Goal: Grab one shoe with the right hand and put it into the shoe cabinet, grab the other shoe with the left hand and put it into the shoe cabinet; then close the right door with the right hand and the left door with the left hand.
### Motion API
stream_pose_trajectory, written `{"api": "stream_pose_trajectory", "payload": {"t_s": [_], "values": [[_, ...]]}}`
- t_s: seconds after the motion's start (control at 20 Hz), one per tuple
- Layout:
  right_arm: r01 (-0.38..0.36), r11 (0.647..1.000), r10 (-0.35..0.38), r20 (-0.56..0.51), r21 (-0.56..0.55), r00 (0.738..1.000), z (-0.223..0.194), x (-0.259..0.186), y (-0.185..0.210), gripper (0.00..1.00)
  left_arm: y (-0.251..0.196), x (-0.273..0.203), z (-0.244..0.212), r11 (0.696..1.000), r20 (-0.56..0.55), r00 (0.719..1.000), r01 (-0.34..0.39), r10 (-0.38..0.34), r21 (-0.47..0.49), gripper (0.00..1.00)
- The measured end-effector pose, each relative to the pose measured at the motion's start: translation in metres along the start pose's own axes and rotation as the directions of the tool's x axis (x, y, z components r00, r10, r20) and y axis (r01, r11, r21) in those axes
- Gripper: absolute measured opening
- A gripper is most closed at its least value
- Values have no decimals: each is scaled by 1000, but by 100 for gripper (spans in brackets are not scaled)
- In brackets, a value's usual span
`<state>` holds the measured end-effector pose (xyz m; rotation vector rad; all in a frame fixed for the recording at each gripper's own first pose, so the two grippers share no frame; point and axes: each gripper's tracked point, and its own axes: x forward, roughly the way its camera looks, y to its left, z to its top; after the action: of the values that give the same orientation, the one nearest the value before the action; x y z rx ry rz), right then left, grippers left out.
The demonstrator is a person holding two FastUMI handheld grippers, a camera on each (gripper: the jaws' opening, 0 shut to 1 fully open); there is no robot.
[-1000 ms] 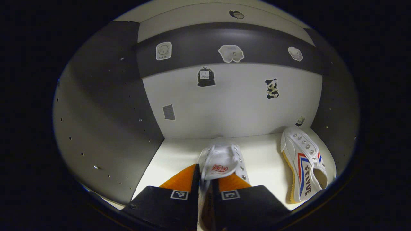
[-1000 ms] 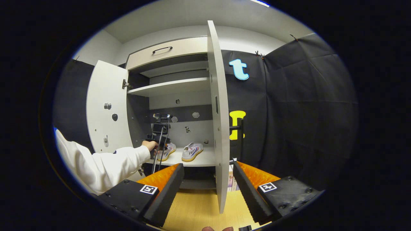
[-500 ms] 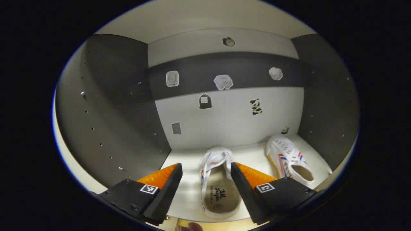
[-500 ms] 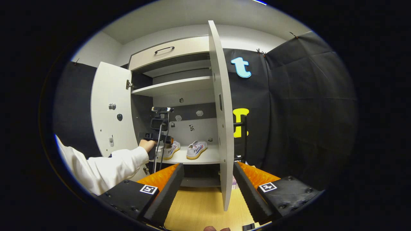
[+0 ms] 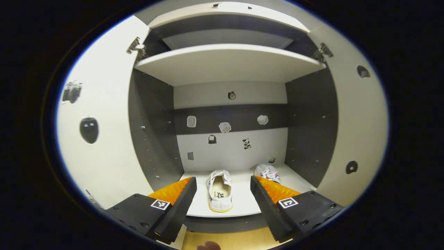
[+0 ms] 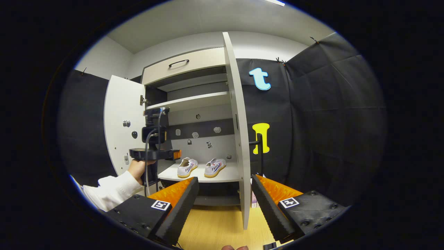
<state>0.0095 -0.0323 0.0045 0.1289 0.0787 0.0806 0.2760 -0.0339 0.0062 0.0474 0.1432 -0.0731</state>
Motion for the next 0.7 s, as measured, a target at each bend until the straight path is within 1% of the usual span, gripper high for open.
{"api": "stream_pose_trajectory", "payload": {"t_s": [0.1, 0.15, 0.2, 0.25, 0.3, 0.4, 0.5, 0.7], "values": [[-9, 1000, 9, 1, 3, 1000, -1, 1, 4, 98, -4, -44, 12, 1000, 61, 998, 15, -15, 9, 97], [-15, 1000, 15, 0, 5, 1000, -1, 2, 6, 98, -3, -66, 16, 1000, 88, 996, 9, -11, 15, 93], [-22, 1000, 22, -3, 5, 1000, -2, 3, 9, 98, -4, -87, 16, 1000, 110, 994, 9, -11, 19, 97], [-30, 1000, 30, 0, 3, 1000, 0, 4, 11, 98, -4, -108, 16, 1000, 127, 992, 7, -9, 14, 100], [-32, 999, 32, 5, -1, 999, 1, 5, 12, 98, -6, -128, 15, 1000, 137, 990, 15, -15, -3, 97], [-35, 999, 35, 16, -5, 999, 4, 7, 11, 98, -9, -160, 9, 999, 138, 990, 37, -32, -37, 97], [-17, 1000, 18, 36, -16, 999, 10, 9, 0, 98, -6, -186, 0, 998, 128, 991, 35, -28, -58, 97], [63, 997, -59, 74, -53, 995, 27, 18, -44, 98, 3, -219, -11, 995, 116, 993, 17, -6, -100, 97]]}}
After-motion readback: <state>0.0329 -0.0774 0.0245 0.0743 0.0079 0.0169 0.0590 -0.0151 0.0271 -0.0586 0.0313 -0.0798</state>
